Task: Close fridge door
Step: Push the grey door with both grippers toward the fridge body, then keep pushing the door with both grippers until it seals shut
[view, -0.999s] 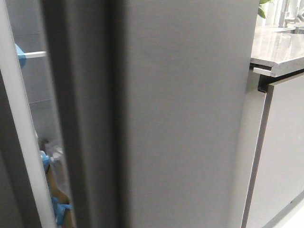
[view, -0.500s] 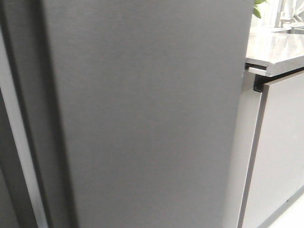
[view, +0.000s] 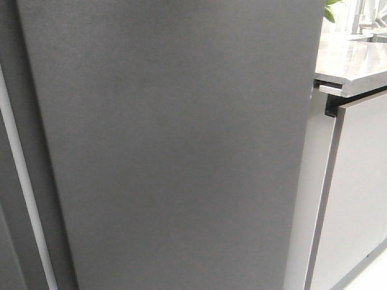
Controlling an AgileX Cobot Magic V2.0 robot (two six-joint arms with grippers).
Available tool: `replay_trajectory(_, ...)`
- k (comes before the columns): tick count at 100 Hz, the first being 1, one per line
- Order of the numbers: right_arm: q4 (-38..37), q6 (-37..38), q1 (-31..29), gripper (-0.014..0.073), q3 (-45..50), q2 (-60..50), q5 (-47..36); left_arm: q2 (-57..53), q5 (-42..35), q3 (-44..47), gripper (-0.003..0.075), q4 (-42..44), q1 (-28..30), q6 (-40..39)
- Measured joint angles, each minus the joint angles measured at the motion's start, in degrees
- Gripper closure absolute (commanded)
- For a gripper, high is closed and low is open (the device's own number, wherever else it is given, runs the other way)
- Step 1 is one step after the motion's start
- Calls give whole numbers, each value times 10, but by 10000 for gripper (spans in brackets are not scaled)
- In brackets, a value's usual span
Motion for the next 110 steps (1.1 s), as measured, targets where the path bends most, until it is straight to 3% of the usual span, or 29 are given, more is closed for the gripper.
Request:
replay_trajectory(31,-35,4,-55,637,0,-122,108,0,0,0,740,0,0,0)
replay_trajectory(69,-150,125,-88,637,4,-347,238,0,0,0,740,0,0,0)
replay_trajectory(110,-257,289,-89,637,262,-626,278,0,0,0,740,0,0,0)
